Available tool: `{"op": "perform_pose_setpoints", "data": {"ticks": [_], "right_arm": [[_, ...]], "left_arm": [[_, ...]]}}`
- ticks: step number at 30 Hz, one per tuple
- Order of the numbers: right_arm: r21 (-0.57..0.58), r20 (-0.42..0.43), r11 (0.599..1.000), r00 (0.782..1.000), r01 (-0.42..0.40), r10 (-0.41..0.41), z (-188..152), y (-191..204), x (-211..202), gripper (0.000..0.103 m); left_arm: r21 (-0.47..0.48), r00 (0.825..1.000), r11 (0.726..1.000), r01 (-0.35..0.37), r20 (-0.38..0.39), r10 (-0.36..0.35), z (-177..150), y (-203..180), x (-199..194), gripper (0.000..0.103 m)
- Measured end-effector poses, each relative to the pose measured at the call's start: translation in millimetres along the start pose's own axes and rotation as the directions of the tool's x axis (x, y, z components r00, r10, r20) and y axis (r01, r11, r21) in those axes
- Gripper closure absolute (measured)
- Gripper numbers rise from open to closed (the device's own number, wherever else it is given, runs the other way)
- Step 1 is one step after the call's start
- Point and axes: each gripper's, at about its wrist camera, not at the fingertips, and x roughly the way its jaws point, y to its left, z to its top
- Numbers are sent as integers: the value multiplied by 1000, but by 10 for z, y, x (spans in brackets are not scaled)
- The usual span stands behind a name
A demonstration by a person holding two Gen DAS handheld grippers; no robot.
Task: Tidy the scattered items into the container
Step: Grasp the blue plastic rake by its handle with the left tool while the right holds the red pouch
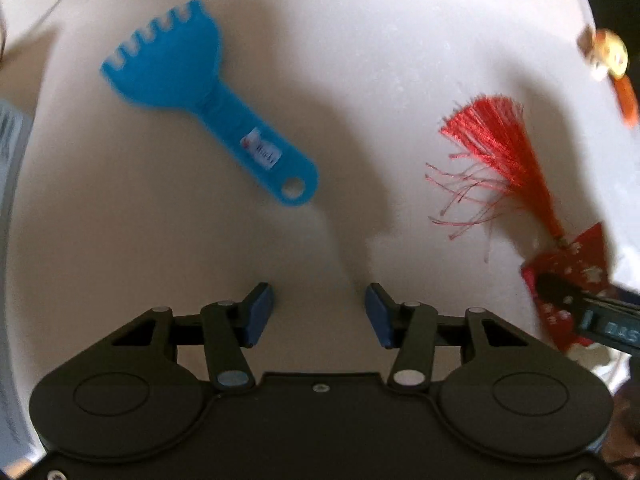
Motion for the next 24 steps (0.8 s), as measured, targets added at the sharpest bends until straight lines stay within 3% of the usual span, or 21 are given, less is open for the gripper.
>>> {"op": "perform_pose_setpoints", "data": {"ticks": [2,4,6,8,11,13,16,18,24], "right_arm": [[11,-17,1000,1000,2,-2,32,8,2,0],[11,-28,1000,1000,5,-5,47,19,6,0],[12,-26,1000,1000,7,-7,39,23,1,0],[2,-21,1000,1000,17,-17,16,49,-2,0],[-3,-25,1000,999,21,-21,2,56,-9,0],[-3,-34,1000,999,21,-21,12,53,-11,0],[-2,-44,1000,999,26,-26,24,62,-10,0],[-3,-48,1000,998,28,-28,24,73,-14,0],[-5,-63,1000,998,26,-26,33,66,-29,0]], "left_arm": [[-84,990,987,134,46,-130,-16,136,-122,54],[-153,968,962,227,144,-206,-13,348,-249,48],[-217,957,951,221,234,-169,-22,518,-358,35],[-299,948,931,208,295,-118,16,660,-382,35],[-401,931,870,288,330,-156,113,810,-338,35],[-422,937,866,269,321,-135,249,862,-289,35],[-392,951,902,182,302,-61,398,880,-275,35],[-380,956,912,154,291,-40,481,823,-211,35],[-408,975,909,91,221,1,685,675,39,35]]}}
